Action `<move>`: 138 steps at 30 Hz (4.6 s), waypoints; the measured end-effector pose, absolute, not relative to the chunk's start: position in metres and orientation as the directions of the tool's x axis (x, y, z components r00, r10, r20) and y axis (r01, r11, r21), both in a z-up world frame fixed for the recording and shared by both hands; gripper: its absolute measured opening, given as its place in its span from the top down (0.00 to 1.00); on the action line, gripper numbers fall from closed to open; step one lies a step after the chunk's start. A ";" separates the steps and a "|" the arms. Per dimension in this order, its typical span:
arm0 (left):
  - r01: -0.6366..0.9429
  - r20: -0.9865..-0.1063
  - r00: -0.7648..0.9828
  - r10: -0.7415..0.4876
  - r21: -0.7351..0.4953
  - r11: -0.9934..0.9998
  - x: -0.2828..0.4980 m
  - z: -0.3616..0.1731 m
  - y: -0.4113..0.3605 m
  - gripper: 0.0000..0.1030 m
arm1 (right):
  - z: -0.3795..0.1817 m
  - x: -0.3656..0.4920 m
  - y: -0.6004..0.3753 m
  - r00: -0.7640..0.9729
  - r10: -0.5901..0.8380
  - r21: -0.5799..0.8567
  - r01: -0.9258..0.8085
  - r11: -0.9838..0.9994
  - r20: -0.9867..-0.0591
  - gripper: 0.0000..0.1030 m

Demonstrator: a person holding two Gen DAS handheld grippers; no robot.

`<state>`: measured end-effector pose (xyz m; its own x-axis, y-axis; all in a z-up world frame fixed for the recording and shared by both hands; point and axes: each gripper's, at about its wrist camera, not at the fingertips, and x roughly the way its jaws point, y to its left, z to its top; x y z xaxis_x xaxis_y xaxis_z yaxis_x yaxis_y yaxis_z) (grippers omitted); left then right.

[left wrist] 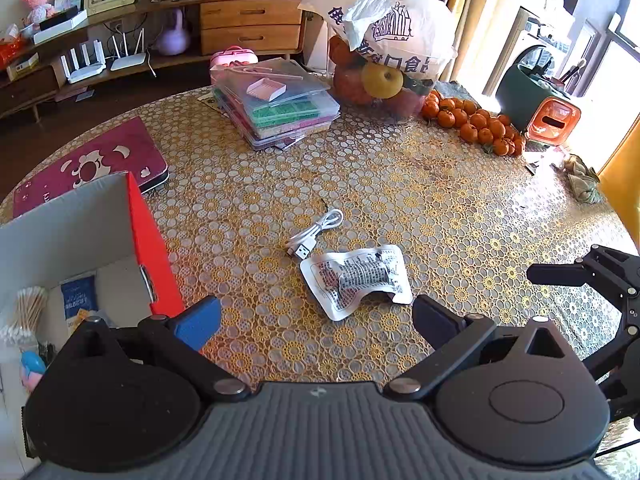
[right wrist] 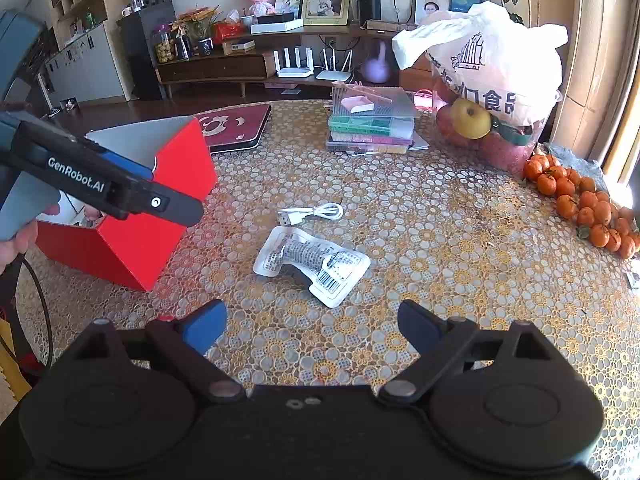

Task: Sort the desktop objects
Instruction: 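Move the left gripper over the white USB cable while the right gripper approaches the wrapper, then grasp the white USB cable with the left gripper while the right gripper grasps the white wrapper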

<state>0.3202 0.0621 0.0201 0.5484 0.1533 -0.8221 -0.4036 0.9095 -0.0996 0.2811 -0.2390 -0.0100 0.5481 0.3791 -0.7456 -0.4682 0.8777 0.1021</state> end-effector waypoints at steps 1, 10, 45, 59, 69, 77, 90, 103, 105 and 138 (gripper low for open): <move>-0.401 -0.826 0.545 0.147 -0.103 0.910 0.326 0.018 0.065 0.01 | -0.012 0.284 -0.237 0.544 0.380 0.102 -0.472 0.876 -0.748 0.10; -0.405 -0.862 0.498 0.091 -0.139 0.904 0.374 0.002 0.090 0.01 | -0.032 0.303 -0.215 0.522 0.375 0.072 -0.510 0.857 -0.766 0.14; -0.423 -0.920 0.388 0.060 -0.119 0.898 0.448 -0.071 0.124 0.08 | -0.084 0.362 -0.177 0.471 0.371 -0.026 -0.645 0.764 -0.800 0.37; -0.408 -0.924 0.377 0.069 -0.099 0.908 0.455 -0.081 0.122 0.17 | -0.089 0.356 -0.161 0.484 0.377 -0.134 -0.735 0.664 -0.789 0.46; -0.362 -0.916 0.378 0.133 -0.015 0.932 0.456 -0.077 0.107 0.53 | -0.086 0.350 -0.161 0.493 0.379 -0.157 -0.747 0.646 -0.783 0.56; -0.345 -0.914 0.376 0.148 0.010 0.939 0.456 -0.075 0.102 0.76 | -0.076 0.343 -0.168 0.475 0.405 -0.107 -0.742 0.662 -0.781 1.00; -0.355 -0.915 0.375 0.145 0.003 0.935 0.453 -0.070 0.101 0.93 | -0.066 0.333 -0.191 0.486 0.396 -0.108 -0.726 0.679 -0.779 0.78; -0.348 -0.917 0.382 0.114 -0.028 0.937 0.460 -0.071 0.107 0.92 | -0.087 0.352 -0.176 0.473 0.386 -0.178 -0.783 0.596 -0.792 0.49; -0.350 -0.917 0.382 0.115 -0.029 0.936 0.462 -0.071 0.108 0.91 | -0.090 0.354 -0.175 0.478 0.387 -0.186 -0.785 0.591 -0.789 0.49; -0.380 -0.901 0.408 0.145 -0.023 0.925 0.420 -0.037 0.086 0.92 | -0.044 0.324 -0.221 0.529 0.371 -0.030 -0.603 0.797 -0.764 0.93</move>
